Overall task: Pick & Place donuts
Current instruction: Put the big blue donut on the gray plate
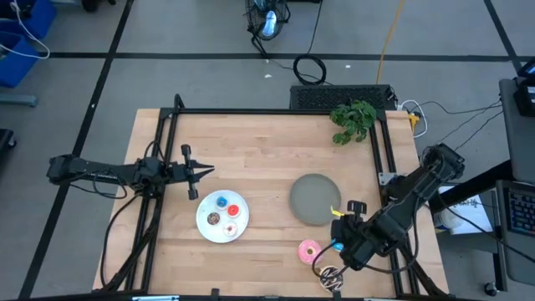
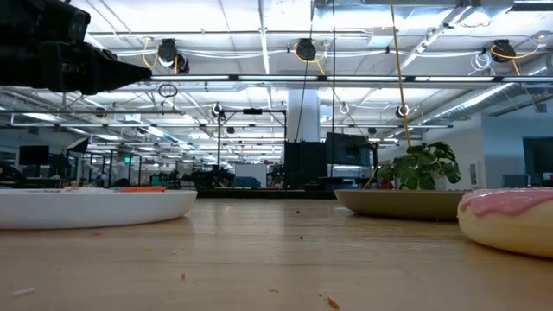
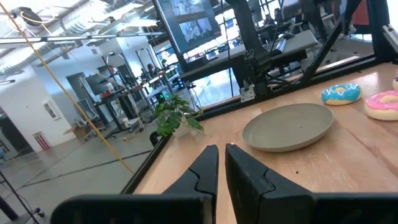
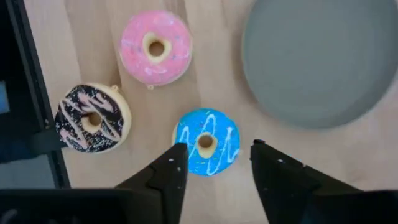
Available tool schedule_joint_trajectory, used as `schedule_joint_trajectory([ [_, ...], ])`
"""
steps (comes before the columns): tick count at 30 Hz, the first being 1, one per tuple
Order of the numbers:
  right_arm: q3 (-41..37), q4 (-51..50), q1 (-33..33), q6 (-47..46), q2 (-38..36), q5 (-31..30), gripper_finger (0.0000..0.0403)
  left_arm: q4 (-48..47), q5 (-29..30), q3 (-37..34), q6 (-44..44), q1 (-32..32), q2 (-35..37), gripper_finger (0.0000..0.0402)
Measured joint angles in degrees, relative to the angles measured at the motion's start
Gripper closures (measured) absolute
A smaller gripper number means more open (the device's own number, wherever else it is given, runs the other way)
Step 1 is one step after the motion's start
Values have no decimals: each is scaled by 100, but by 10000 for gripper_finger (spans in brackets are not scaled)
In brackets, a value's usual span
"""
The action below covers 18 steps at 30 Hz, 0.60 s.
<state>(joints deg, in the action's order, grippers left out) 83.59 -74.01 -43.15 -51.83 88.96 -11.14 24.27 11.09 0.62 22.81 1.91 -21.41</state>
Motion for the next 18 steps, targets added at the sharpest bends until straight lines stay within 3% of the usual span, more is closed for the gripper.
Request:
schedule_joint_trajectory([
  [7,-732,352,45,-38,1,239,209,0,-2,0,-42,0,0,364],
  [13,-1210,506,45,-63,-6,245,202,0,-4,0,-93,-1,0,364],
  [18,-1823,1181,62,-64,-3,669,201,-10,-4,0,-107,-1,0,364],
])
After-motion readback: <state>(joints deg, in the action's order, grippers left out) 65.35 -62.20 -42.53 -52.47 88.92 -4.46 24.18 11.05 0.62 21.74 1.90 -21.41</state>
